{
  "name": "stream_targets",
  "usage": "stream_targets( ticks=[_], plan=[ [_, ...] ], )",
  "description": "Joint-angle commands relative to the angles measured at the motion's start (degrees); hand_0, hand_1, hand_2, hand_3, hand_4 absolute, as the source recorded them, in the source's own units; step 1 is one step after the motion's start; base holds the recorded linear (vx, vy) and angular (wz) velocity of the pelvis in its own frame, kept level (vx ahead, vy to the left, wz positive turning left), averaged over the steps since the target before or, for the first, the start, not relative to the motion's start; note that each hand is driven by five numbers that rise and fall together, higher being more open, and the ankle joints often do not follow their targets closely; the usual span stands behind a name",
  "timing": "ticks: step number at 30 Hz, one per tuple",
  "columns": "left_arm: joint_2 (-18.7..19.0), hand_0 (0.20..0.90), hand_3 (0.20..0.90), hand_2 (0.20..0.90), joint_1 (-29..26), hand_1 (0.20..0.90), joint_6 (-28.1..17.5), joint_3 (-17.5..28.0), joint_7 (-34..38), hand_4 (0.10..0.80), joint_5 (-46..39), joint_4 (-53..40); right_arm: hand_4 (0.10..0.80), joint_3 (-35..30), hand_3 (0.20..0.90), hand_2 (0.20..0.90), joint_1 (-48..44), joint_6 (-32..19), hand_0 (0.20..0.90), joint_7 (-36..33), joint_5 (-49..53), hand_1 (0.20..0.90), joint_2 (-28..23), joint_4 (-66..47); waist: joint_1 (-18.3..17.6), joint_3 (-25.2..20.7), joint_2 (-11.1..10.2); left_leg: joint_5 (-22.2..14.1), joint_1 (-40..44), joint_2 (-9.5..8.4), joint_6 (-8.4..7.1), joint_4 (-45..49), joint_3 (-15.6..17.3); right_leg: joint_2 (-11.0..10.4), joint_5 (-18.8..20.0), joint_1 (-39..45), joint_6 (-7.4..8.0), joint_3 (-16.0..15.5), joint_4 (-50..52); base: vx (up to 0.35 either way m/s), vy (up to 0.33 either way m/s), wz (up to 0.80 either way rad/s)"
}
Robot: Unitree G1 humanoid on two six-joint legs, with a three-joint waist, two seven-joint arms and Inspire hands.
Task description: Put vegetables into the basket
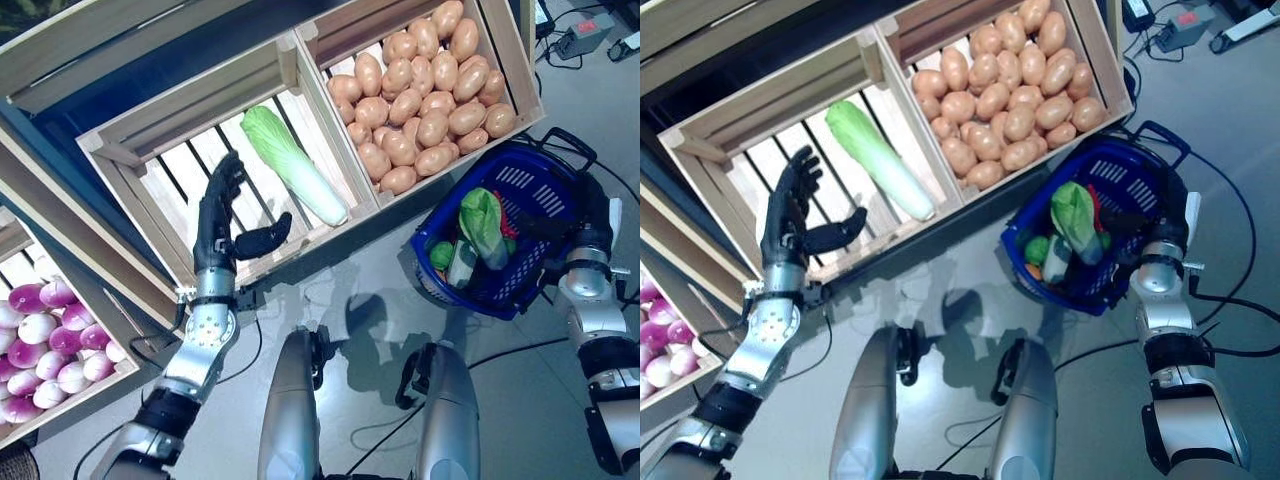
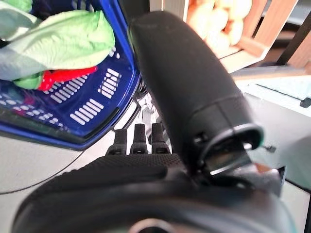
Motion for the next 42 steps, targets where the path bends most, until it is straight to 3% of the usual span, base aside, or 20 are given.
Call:
stream_targets(
  ticks=[1, 3, 4, 7, 11, 17, 23, 27, 42],
  plan=[
    [6.8, 0.9, 0.9, 0.9, -6.5, 0.9, 0.0, 2.6, 5.9, 0.8, 7.4, 3.4, 0.8, 1.5, 0.9, 0.9, 0.2, -5.5, 0.9, 2.9, -1.1, 0.9, -0.8, -2.7, -1.0, -6.8, -1.9, -3.9, 4.7, -0.92, 2.73, -1.1, 2.6, 0.4, 7.1, 2.0, -3.66, 0.1, -5.2, 0.031, 0.059, -0.26],
    [9.6, 0.9, 0.9, 0.9, -8.7, 0.9, 1.1, 2.5, 7.8, 0.8, 12.9, 7.3, 0.8, 2.3, 0.9, 0.9, 0.4, -5.6, 0.9, 4.6, 0.7, 0.9, -0.9, -2.8, -1.5, -6.8, -1.8, -3.8, 4.6, -0.35, 2.58, -1.1, 2.9, 0.3, 7.2, 1.6, -3.58, 0.4, -5.1, 0.015, 0.058, -0.37],
    [12.1, 0.9, 0.9, 0.9, -10.0, 0.9, 3.9, 1.8, 9.1, 0.8, 16.8, 10.0, 0.8, 2.8, 0.9, 0.9, 0.6, -5.3, 0.9, 5.1, 1.7, 0.9, -0.7, -2.7, -2.0, -6.7, -1.7, -3.7, 4.5, 0.11, 2.4, -0.9, 3.1, 0.3, 7.3, 1.4, -3.49, 0.7, -5.0, 0.005, 0.06, -0.23],
    [15.5, 0.9, 0.9, 0.9, -13.3, 0.9, 3.9, -0.9, 10.0, 0.8, 21.6, 16.4, 0.8, 3.8, 0.9, 0.9, 0.5, -4.9, 0.9, 5.7, 3.0, 0.9, -0.5, -1.5, -2.8, -6.5, -1.4, -3.8, 3.9, 0.88, 2.04, -0.2, 3.5, 0.2, 7.1, 0.5, -3.23, 1.2, -4.3, -0.022, 0.067, -0.14],
    [20.6, 0.9, 0.9, 0.9, -16.7, 0.9, 5.2, -7.5, 9.1, 0.8, 35.1, 21.3, 0.8, 4.9, 0.9, 0.9, 0.0, -5.5, 0.9, 7.7, 6.4, 0.9, -1.5, 1.9, -3.5, -6.2, -0.9, -3.7, 3.3, 1.84, 1.48, 0.1, 3.6, 0.1, 7.0, -0.2, -2.93, 1.5, -4.0, -0.029, 0.048, -0.23],
    [26.0, 0.9, 0.9, 0.9, -21.0, 0.9, 6.3, -16.4, 5.4, 0.8, 42.3, 24.2, 0.8, 6.4, 0.9, 0.9, -0.2, -9.4, 0.9, 10.3, 9.0, 0.9, -2.8, 0.8, -4.6, -5.7, -0.2, -3.8, 2.3, 2.5, 0.73, 0.4, 3.5, 0.3, 6.7, -1.1, -2.71, 2.0, -3.7, -0.022, 0.04, -0.15],
    [27.7, 0.9, 0.9, 0.9, -22.7, 0.9, 4.9, -19.9, 0.8, 0.8, 45.1, 25.5, 0.8, 6.9, 0.9, 0.9, 2.3, -11.6, 0.9, 10.5, 10.7, 0.9, -1.9, -7.9, -6.1, -5.0, -0.2, -3.8, 1.1, 2.74, -0.04, 0.4, 3.6, 0.6, 6.5, -2.6, -2.11, 2.8, -3.5, -0.033, 0.042, -0.1],
    [28.1, 0.9, 0.9, 0.9, -22.6, 0.9, 4.3, -20.5, 2.4, 0.8, 45.6, 25.5, 0.8, 6.0, 0.9, 0.9, 4.3, -12.5, 0.9, 11.6, 11.4, 0.9, -1.1, -11.3, -6.9, -4.5, -0.3, -4.1, 0.4, 2.65, -0.32, 0.3, 3.6, 0.9, 6.2, -3.4, -1.77, 3.4, -3.4, -0.01, 0.048, -0.05],
    [27.1, 0.9, 0.9, 0.9, -31.3, 0.9, 5.3, -26.5, 2.7, 0.8, 47.4, 30.1, 0.8, 7.0, 0.9, 0.9, 2.4, -13.1, 0.9, 13.3, 15.0, 0.9, -0.7, -11.1, -8.2, -1.9, -0.4, -6.8, -6.5, 3.11, -0.85, 6.6, 2.7, 0.8, 4.5, -10.2, -1.22, 4.7, 1.7, -0.043, 0.041, -0.02]
  ],
)
